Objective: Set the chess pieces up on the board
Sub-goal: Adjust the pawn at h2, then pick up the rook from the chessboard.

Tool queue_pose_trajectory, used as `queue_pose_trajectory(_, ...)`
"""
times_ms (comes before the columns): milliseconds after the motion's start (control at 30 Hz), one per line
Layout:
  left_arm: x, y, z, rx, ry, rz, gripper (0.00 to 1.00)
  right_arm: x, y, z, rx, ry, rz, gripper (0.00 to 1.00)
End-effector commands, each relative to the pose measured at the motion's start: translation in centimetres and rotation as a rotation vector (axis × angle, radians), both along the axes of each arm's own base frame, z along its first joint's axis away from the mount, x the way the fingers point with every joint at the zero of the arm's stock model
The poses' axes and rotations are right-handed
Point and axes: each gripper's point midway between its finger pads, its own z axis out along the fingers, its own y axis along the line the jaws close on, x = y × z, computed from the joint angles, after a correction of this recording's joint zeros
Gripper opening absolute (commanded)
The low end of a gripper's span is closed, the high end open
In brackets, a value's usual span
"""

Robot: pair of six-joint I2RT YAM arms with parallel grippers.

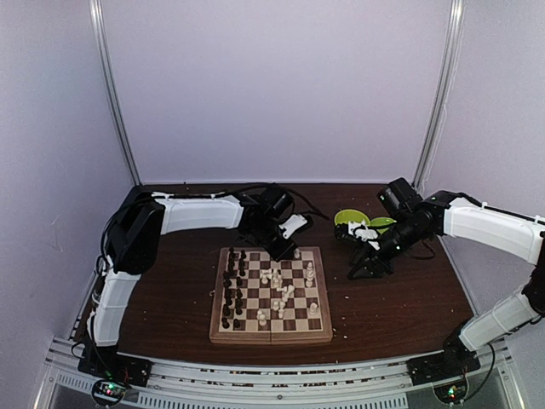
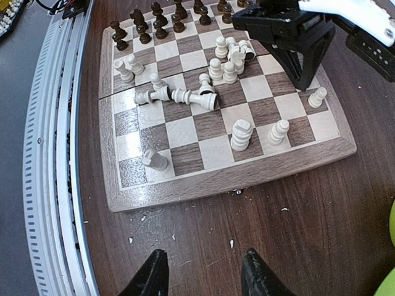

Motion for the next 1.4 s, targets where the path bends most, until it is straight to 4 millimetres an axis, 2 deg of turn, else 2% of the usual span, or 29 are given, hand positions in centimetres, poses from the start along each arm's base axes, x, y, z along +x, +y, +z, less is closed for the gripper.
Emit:
queue_pose_trajectory(0,-0.2,2.3,4.2,-0.007,-0.061,0.049,0.06,0.5,0.1,1.0,0.009,-0.023,0.001,0.41)
queue_pose_trajectory(167,-1.3,4.8,10.1,-0.048,-0.159,0.066,0.23,0.4,0.3,0.9,0.009,-0.015,0.009,0.41)
queue_pose_trajectory(267,-2.1,6.5,13.2,-0.06,-0.207,0.078,0.28,0.3,0.4,0.9,0.01,-0.013,0.014,0.41)
queue_pose_trajectory(433,-3.9,9.4,16.0,-0.033,-0.248,0.07,0.3,0.7,0.7,1.6,0.009,-0.053,0.001,0.4)
queue_pose_trajectory(500,-5.6,9.6,16.7,-0.083,-0.23,0.035,0.3,0.8,1.0,2.0,-0.001,-0.082,-0.004,0.4)
queue_pose_trajectory(567,-8.4,9.1,16.7,-0.15,-0.205,-0.047,0.32,0.8,1.4,2.3,-0.015,-0.11,0.0,0.41)
queue_pose_trajectory(700,-14.9,8.5,14.3,-0.149,-0.204,-0.261,0.36,0.8,2.2,2.7,-0.026,-0.139,0.019,0.41)
queue_pose_trajectory(833,-18.3,7.8,11.4,-0.064,-0.193,-0.356,0.38,0.8,2.5,1.9,-0.041,-0.119,0.026,0.4)
queue_pose_trajectory(933,-19.2,7.3,9.2,0.004,-0.184,-0.386,0.39,0.6,2.2,1.2,-0.058,-0.11,0.023,0.4)
queue_pose_trajectory(1067,-19.3,6.7,7.1,0.084,-0.201,-0.428,0.39,0.4,1.8,1.1,-0.059,-0.127,0.017,0.4)
queue_pose_trajectory(1367,-19.0,6.5,4.8,0.178,-0.182,-0.474,0.4,0.2,1.7,0.9,-0.061,-0.126,0.022,0.4)
